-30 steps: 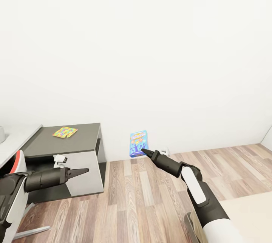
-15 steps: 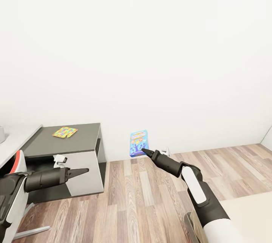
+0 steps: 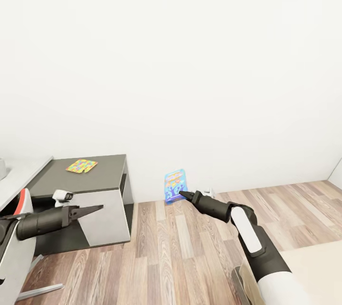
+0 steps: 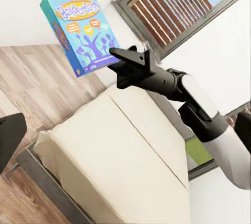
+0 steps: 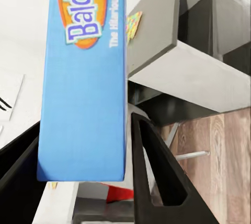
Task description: Put all the toys in the child's room - the three board games (two on the bed and one on the table), the two jigsaw puzzles on the table, and the tennis ball on the table - inside the toy box on the table in the child's room.
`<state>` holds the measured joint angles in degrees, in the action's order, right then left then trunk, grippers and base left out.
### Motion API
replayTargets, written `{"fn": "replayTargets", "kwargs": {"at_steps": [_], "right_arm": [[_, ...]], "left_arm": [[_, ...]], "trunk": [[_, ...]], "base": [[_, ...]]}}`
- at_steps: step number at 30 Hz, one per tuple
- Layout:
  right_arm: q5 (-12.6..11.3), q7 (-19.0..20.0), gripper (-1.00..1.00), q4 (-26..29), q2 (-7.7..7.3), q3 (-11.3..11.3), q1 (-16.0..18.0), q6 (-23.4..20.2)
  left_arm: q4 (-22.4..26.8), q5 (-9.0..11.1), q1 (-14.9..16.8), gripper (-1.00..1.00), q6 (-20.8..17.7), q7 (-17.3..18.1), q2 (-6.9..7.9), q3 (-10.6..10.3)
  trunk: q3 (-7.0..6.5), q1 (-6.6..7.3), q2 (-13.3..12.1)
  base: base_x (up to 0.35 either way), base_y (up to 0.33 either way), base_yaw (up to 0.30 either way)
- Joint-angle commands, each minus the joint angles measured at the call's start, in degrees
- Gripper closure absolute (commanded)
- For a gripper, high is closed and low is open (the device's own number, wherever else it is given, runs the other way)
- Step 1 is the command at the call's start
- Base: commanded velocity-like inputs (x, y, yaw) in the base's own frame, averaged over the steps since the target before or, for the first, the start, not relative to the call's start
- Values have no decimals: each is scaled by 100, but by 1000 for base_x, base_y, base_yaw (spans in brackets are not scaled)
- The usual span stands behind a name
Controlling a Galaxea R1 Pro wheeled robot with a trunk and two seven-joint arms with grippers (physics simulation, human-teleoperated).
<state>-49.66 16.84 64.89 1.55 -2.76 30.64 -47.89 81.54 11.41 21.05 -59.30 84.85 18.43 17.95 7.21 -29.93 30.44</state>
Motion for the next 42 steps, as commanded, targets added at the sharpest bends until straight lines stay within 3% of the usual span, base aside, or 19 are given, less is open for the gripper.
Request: {"fn": "replayTargets", "kwargs": {"at_steps": [1, 3, 6, 8, 10, 12, 13, 16, 23, 42], "right_arm": [[-47, -117, 100, 4, -13, 11, 11, -109], [-74, -291, 100, 5, -33, 17, 17, -206], [-95, -363, 100, 6, -45, 15, 18, -253], [-101, -371, 100, 8, -46, 13, 9, -246], [-104, -373, 100, 12, -50, 13, 7, -239], [-105, -374, 100, 85, -55, 17, 0, -239], [-105, -374, 100, 183, -56, 25, -10, -244], [-105, -380, 100, 466, -53, 75, -45, -252], [-99, -390, 100, 673, -38, 100, -66, -241], [-44, -394, 100, 653, 13, 49, -67, -230]], "left_arm": [[14, -4, 4, -100, -68, 189, 39, 53], [28, -33, 10, -100, -70, 430, 156, 97], [19, -47, 184, -100, -70, 515, 282, 117], [-91, -90, 702, -100, -70, 515, 345, 111], [-304, -291, 1243, -100, -70, 515, 382, 85], [-557, -627, 1619, -100, -70, 515, 431, 68], [-653, -782, 1756, -100, -70, 515, 493, 69], [-774, -993, 1943, -100, -70, 515, 629, 66], [-1031, -1131, 2020, -100, -64, 515, 702, 36], [-1194, -1126, 1921, -100, -57, 515, 748, 107]], "trunk": [[11, -3, 10], [11, -3, 10], [11, -3, 10], [11, -3, 10], [11, -3, 10], [11, -3, 10], [11, -3, 10], [11, -3, 10], [11, -3, 10], [11, -3, 10]], "base": [[0, 0, 0], [0, 0, 0], [0, 0, 0], [0, 0, 0], [0, 0, 0], [0, 0, 0], [0, 0, 0], [0, 0, 85], [0, 0, 253], [0, 0, 284]]}}
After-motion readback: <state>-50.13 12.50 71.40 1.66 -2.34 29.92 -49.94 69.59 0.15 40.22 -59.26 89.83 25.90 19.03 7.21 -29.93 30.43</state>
